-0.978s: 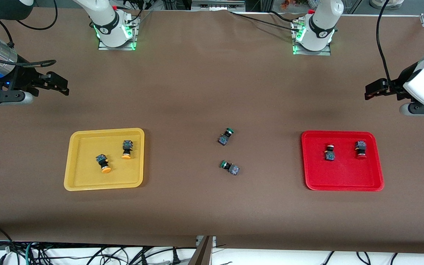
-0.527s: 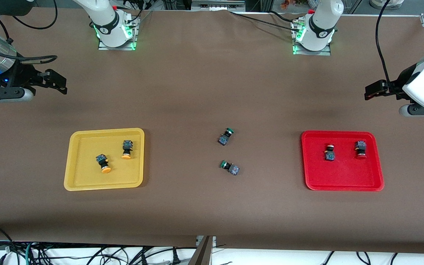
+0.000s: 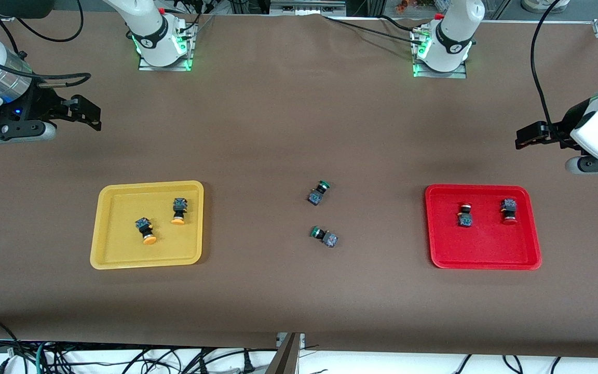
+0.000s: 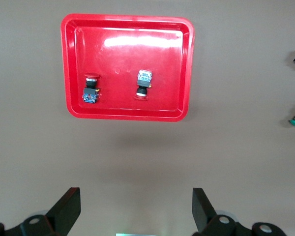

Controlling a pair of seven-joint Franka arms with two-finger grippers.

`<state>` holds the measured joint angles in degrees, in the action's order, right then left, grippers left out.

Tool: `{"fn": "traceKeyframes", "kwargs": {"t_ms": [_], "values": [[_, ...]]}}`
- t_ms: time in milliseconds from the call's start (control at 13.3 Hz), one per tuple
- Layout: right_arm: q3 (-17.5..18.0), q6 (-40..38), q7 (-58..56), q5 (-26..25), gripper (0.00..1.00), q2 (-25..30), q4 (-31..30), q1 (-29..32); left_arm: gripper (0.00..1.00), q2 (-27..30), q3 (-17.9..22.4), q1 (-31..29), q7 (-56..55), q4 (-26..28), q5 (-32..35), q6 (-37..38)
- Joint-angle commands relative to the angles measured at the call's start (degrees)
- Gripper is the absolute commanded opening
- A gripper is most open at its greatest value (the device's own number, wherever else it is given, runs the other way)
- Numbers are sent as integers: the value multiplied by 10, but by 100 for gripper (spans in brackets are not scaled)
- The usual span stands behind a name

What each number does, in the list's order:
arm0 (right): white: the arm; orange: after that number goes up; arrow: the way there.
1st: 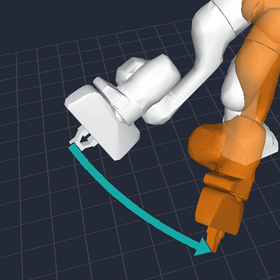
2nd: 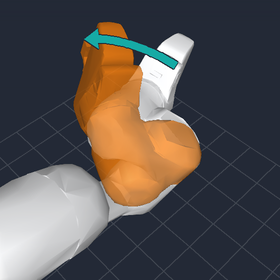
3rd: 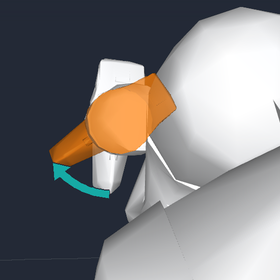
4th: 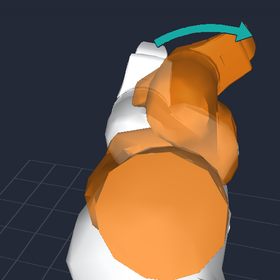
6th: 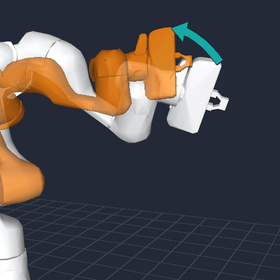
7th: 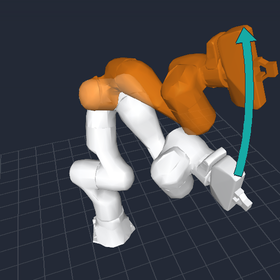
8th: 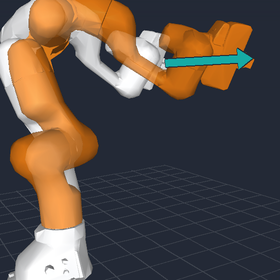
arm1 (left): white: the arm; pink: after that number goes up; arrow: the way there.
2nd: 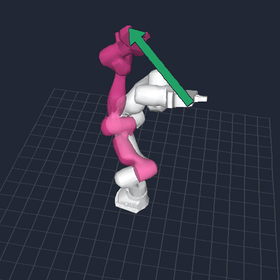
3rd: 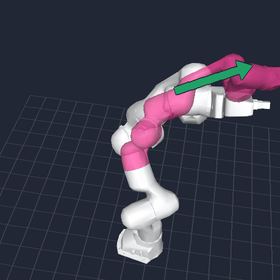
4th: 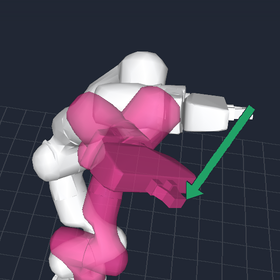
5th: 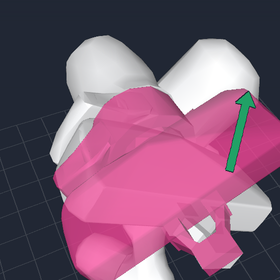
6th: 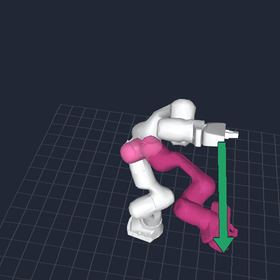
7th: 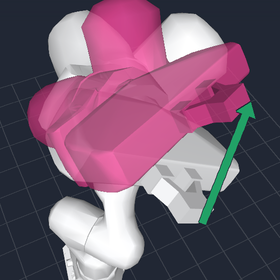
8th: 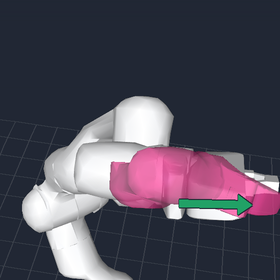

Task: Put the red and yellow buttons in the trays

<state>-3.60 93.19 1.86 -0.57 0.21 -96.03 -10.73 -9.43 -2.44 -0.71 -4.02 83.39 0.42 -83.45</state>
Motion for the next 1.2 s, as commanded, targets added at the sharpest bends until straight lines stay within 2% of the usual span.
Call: {"fn": "traceKeyframes", "kwargs": {"t_ms": [0, 1129], "values": [[4, -13, -5, -6, 100, -7, 13, 5, 100, -14, 1, 0, -1, -24, -13, 6], [1, -6, -8, -6, 100, -19, 22, -15, 100, -16, 1, 0, -4, -25, -13, 5]]}}
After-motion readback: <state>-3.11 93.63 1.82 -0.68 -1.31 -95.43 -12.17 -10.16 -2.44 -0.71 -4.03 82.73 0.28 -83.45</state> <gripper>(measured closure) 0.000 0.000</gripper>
